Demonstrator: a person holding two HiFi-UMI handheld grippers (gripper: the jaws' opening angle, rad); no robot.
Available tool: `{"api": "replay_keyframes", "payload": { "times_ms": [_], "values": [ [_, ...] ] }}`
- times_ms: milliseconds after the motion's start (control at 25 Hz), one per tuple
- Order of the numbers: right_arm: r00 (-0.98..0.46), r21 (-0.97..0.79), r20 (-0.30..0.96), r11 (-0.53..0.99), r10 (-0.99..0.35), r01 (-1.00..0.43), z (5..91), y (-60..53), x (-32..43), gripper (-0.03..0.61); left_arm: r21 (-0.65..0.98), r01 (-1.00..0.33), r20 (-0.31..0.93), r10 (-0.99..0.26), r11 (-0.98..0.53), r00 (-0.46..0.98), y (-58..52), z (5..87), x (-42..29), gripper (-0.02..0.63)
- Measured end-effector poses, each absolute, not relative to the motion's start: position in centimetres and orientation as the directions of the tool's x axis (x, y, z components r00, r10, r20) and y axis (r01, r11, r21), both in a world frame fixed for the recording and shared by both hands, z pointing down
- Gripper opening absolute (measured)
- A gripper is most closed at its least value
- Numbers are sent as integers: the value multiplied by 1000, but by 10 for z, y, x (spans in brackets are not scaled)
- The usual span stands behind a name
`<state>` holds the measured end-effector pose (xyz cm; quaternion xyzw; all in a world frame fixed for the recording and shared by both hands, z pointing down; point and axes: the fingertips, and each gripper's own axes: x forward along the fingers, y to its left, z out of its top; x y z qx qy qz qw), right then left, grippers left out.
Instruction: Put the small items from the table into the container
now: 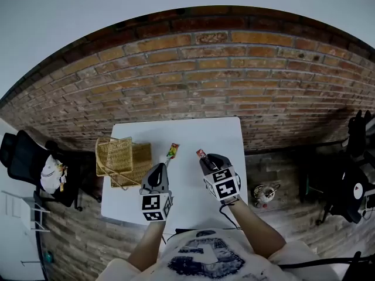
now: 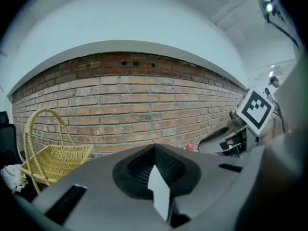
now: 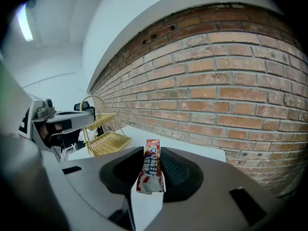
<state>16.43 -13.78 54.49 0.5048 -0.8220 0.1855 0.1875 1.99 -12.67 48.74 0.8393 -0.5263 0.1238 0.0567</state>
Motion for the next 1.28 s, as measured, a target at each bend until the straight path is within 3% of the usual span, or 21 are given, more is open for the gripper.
{"api": "replay_keyframes", "payload": {
  "times_ms": [800, 1280],
  "values": [
    [-489, -41, 445, 529, -750, -848, 497, -150, -61, 121, -12, -941, 197, -924, -337, 328, -119, 462, -198, 48],
    [-514, -5, 452, 574, -729, -819, 495, -165, -145, 121, 16, -949, 177, -933, -314, 312, -127, 464, -269, 48]
  ]
}}
